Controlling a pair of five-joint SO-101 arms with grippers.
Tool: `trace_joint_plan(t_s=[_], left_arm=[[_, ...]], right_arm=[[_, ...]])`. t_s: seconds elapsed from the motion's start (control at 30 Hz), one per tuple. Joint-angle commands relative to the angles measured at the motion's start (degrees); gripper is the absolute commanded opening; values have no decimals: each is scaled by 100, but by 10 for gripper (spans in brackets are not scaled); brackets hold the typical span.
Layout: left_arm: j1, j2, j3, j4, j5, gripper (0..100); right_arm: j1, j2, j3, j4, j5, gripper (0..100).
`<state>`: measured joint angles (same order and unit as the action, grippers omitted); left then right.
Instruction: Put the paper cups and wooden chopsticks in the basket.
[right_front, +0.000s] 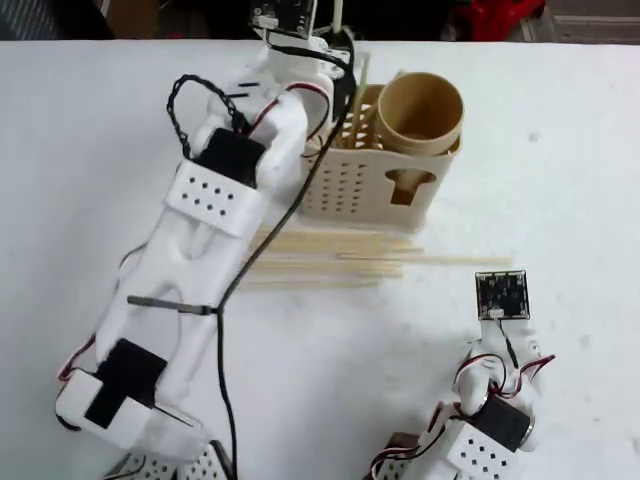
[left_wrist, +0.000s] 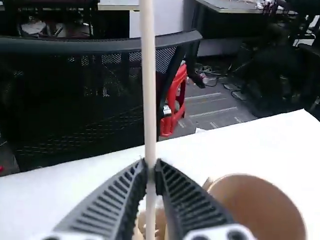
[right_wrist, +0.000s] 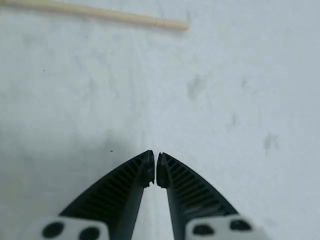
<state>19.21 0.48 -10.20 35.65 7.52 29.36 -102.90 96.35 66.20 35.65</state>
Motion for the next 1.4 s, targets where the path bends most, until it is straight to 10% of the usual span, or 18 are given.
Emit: trace_joint_plan(t_s=[0.0, 0.63, 0.93, 1.2, 1.37], left_arm=[[-57, -66, -316, 316, 70, 80], [-22, -3020, 1978, 941, -844, 79], [-48, -4215, 3604, -141, -1644, 82], [207, -2659, 2426, -677, -1697, 83], [382, -1807, 985, 325, -1521, 82]], right_arm=[[31, 31, 53, -75, -9, 24], [31, 31, 53, -75, -9, 24], [31, 31, 53, -75, -9, 24], [31, 31, 53, -75, -9, 24], [31, 31, 53, -75, -9, 24]])
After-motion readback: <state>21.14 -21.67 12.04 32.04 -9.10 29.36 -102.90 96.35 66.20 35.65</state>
